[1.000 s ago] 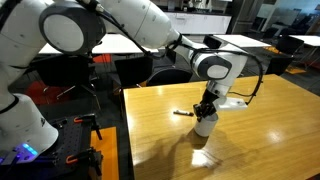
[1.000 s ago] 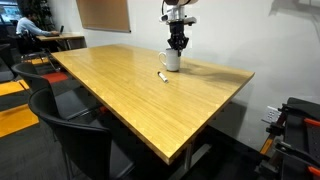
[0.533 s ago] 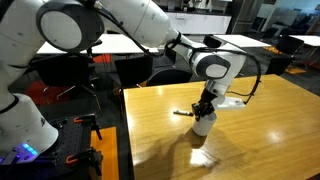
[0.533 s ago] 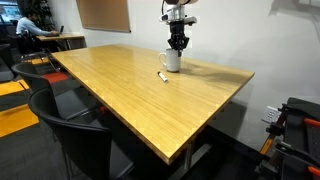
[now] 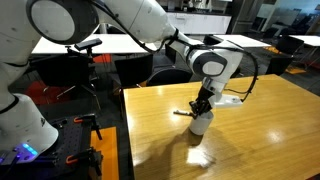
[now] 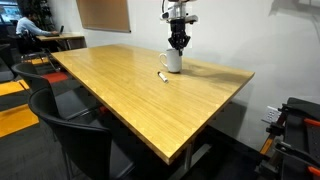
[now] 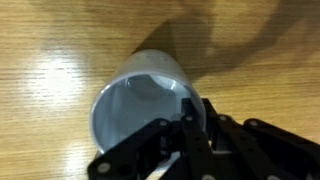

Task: Move the mug to the right side of the table

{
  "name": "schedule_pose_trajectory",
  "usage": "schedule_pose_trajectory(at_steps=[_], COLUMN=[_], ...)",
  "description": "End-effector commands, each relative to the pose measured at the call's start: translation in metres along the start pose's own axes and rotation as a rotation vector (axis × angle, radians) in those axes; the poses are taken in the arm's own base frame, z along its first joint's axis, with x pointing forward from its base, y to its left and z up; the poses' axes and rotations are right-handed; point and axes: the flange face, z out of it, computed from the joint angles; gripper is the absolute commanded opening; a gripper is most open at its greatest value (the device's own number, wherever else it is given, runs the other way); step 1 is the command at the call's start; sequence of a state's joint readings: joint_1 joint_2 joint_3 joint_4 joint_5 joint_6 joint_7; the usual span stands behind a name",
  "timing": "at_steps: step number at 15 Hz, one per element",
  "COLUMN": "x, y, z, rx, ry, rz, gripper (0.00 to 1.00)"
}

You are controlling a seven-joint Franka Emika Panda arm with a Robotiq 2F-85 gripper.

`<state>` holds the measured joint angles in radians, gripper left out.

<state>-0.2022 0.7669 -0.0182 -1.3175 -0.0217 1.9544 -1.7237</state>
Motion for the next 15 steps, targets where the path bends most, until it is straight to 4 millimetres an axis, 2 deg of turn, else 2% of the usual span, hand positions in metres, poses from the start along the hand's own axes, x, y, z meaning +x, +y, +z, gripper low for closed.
schedule_pose_trajectory(at_steps=[1,15], x=[0.003,0.004], y=[-0.015,-0.028], z=[-0.015,-0.004], rx=[-0.031,-0.059], ry=[-0.015,-0.024], rz=[-0.02,-0.029], gripper=[0.03,0.03])
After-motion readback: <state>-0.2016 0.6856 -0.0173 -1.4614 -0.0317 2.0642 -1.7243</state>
